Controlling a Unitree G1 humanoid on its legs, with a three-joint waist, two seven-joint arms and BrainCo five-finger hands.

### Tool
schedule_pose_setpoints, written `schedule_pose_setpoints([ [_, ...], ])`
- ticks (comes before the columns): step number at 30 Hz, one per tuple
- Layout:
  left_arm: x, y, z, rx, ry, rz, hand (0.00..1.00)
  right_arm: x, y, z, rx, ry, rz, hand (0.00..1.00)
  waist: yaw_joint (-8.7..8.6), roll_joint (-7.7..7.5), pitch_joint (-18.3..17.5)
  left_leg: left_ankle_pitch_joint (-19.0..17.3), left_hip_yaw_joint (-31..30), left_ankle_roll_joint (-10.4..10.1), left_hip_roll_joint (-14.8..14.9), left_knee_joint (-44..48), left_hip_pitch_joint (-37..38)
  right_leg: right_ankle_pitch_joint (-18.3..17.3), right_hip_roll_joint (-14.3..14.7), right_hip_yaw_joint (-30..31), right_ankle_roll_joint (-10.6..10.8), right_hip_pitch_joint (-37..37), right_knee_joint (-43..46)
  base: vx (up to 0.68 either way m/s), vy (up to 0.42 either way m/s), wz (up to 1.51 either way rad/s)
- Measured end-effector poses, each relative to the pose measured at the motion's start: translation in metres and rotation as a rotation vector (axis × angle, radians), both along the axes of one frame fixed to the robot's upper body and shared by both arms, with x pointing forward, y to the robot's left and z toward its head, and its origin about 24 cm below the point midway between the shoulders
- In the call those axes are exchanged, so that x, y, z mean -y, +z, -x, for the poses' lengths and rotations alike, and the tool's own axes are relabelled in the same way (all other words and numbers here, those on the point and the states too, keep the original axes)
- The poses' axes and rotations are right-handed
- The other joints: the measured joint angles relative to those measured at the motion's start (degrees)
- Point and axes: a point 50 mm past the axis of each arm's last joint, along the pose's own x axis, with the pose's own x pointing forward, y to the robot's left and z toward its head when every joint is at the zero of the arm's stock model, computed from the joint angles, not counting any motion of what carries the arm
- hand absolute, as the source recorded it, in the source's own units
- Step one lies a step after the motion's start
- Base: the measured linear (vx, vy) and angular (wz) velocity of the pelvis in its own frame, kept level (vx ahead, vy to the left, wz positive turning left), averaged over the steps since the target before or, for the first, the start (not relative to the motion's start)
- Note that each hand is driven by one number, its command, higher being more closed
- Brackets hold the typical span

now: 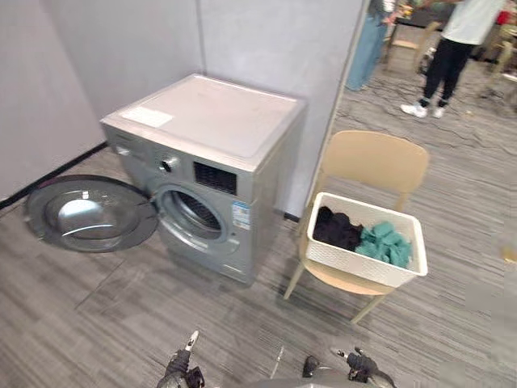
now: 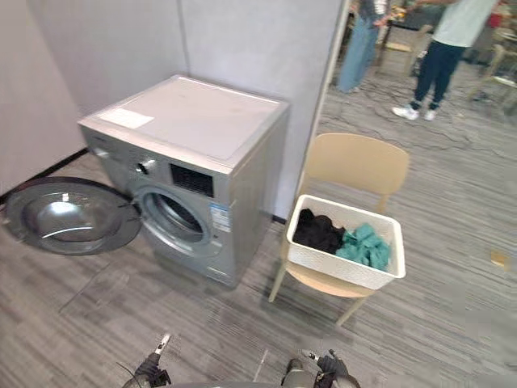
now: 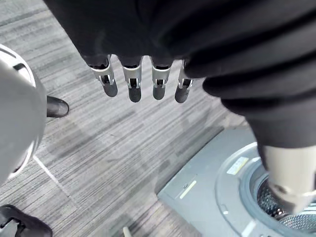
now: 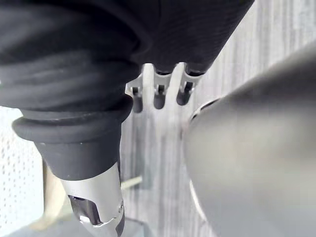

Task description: Pick up the laundry basket with both hands and put the clothes into the washing machine.

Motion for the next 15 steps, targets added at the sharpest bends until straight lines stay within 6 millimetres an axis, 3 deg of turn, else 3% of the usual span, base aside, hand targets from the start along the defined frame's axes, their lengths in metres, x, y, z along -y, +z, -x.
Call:
schedule_pose_setpoints([
  [1, 0.002, 0.000, 0.000, -0.002, -0.005, 0.004, 0.00, 0.002, -0.001, 0.003, -0.008, -0.022, -0.004, 0.00, -0.03, 0.40, -0.04, 0.09, -0.16, 0.15, -0.08, -0.63, 0.11, 0.06, -0.23, -1.60, 0.07, -0.01, -0.42, 0.07, 0.030, -0.68],
  [2, 0.000, 0.000, -0.001, -0.006, -0.040, -0.006, 0.00, 0.008, -0.001, 0.006, -0.021, -0.029, 0.001, 0.00, -0.23, 0.46, -0.10, 0.06, -0.37, 0.12, -0.14, -0.88, 0.09, 2.65, 0.08, -2.79, 3.39, 1.01, -3.84, 0.07, 0.028, -0.41],
  [4, 0.001, -0.001, 0.000, -0.018, -0.060, -0.007, 0.00, 0.016, -0.001, 0.011, -0.048, -0.020, 0.022, 0.00, -0.12, 1.09, -0.19, 0.01, -0.80, 0.06, 0.14, -1.56, -0.01, 7.94, 1.93, -2.86, 4.47, 4.26, -11.90, 0.14, 0.019, -0.18],
  [6, 0.000, -0.001, 0.003, -0.017, -0.021, 0.009, 0.00, 0.021, -0.002, 0.013, -0.068, -0.017, 0.028, 0.00, -0.17, 1.52, -0.31, 0.62, -0.85, -1.69, 0.48, -1.19, -0.04, 11.57, 3.24, -2.39, 4.86, 6.43, -17.76, 0.15, 0.013, -0.16],
  [9, -0.004, -0.003, 0.010, -0.008, 0.151, 0.076, 0.00, 0.022, -0.002, 0.013, -0.066, -0.023, 0.028, 0.00, -0.43, 2.36, -0.06, 0.81, -5.60, -2.02, 1.50, 0.37, -0.38, 10.73, 4.18, -2.75, 4.68, 7.26, -17.79, 0.14, -0.010, -0.01],
  [11, -0.005, -0.003, 0.009, 0.004, 0.173, 0.085, 0.00, 0.020, -0.003, 0.017, -0.082, -0.031, 0.018, 0.00, -0.31, 2.53, -0.03, 0.39, -7.16, -2.71, 2.88, 3.40, -1.29, 9.24, 5.06, -2.93, 3.83, 7.79, -17.70, 0.10, -0.056, 0.08],
  [14, -0.009, -0.002, 0.011, 0.009, 0.175, 0.077, 0.00, 0.018, -0.004, 0.015, -0.083, -0.028, 0.010, 0.00, -0.22, 2.17, 0.68, 0.08, -10.77, -3.03, 5.79, 20.18, -7.46, 7.11, 6.16, -2.65, 3.20, 10.19, -17.67, 0.10, -0.116, 0.01],
  [15, -0.006, -0.003, 0.014, 0.004, 0.180, 0.086, 0.00, 0.025, -0.002, 0.015, -0.079, -0.029, 0.030, 0.00, 0.06, 3.37, 2.24, 1.31, -13.89, -1.12, 6.93, 29.62, -10.64, 6.29, 6.69, -2.11, 3.02, 12.62, -17.66, 0.09, -0.058, -0.26],
])
